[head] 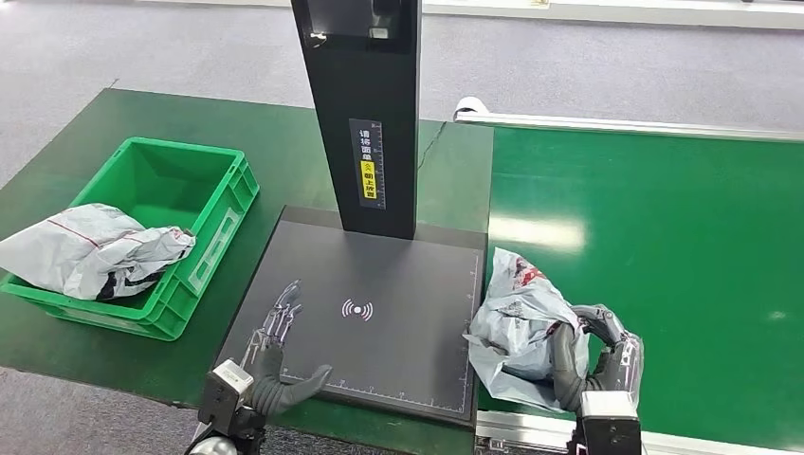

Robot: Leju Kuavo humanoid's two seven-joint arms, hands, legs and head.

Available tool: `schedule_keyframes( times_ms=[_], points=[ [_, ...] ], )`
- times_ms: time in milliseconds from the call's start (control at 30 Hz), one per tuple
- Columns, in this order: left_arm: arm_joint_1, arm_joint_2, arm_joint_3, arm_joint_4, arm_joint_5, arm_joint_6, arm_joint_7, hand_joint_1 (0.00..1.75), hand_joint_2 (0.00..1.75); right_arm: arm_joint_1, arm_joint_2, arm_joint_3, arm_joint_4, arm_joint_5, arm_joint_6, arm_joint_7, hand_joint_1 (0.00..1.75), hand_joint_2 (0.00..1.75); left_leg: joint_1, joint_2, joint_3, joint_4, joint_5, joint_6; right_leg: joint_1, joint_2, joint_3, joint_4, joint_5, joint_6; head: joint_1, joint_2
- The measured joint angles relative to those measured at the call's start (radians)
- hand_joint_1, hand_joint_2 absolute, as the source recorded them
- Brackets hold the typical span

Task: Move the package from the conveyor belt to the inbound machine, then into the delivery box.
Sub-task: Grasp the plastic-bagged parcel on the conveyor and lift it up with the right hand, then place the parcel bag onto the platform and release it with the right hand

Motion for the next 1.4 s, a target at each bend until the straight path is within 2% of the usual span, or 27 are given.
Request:
schedule_keyframes(
  times_ms=[167,333,633,867,1133,1400],
  points=[
    [-0.013,-0.002,-0.010,0.015,0.005,0.008,-0.012,0.00,1.75,-0.015,-0.030,0.095,-0.034,-0.004,-0.013,-0.020,1.75,1.75,0.000,0.000,0.000,0.000,0.000,0.000,0.000,0.000,0.000,0.000,0.000,0.000,0.000,0.000],
    [-0.032,-0.001,-0.031,0.035,0.014,0.011,-0.016,0.00,1.75,-0.060,-0.048,0.173,-0.034,-0.041,0.014,-0.015,1.75,1.75,0.000,0.000,0.000,0.000,0.000,0.000,0.000,0.000,0.000,0.000,0.000,0.000,0.000,0.000],
    [-0.054,0.002,-0.058,0.058,0.027,0.017,-0.016,0.00,1.75,-0.112,-0.057,0.238,0.009,-0.100,0.089,0.006,1.75,1.75,0.000,0.000,0.000,0.000,0.000,0.000,0.000,0.000,0.000,0.000,0.000,0.000,0.000,0.000],
    [-0.074,0.010,-0.089,0.078,0.049,0.031,-0.016,0.00,1.75,-0.171,-0.038,0.316,0.209,-0.133,0.143,0.038,1.75,1.75,0.000,0.000,0.000,0.000,0.000,0.000,0.000,0.000,0.000,0.000,0.000,0.000,0.000,0.000],
    [-0.088,0.021,-0.106,0.091,0.062,0.035,-0.011,0.00,1.75,-0.219,-0.015,0.336,0.392,-0.157,0.146,0.077,1.75,1.75,0.000,0.000,0.000,0.000,0.000,0.000,0.000,0.000,0.000,0.000,0.000,0.000,0.000,0.000],
    [-0.108,0.031,-0.120,0.120,0.077,0.037,-0.007,0.00,1.75,-0.307,0.020,0.324,0.702,-0.191,0.146,0.013,1.75,1.75,0.000,0.001,0.004,0.000,0.000,0.000,0.000,0.000,0.003,0.000,0.000,0.000,0.000,0.000]
  ],
)
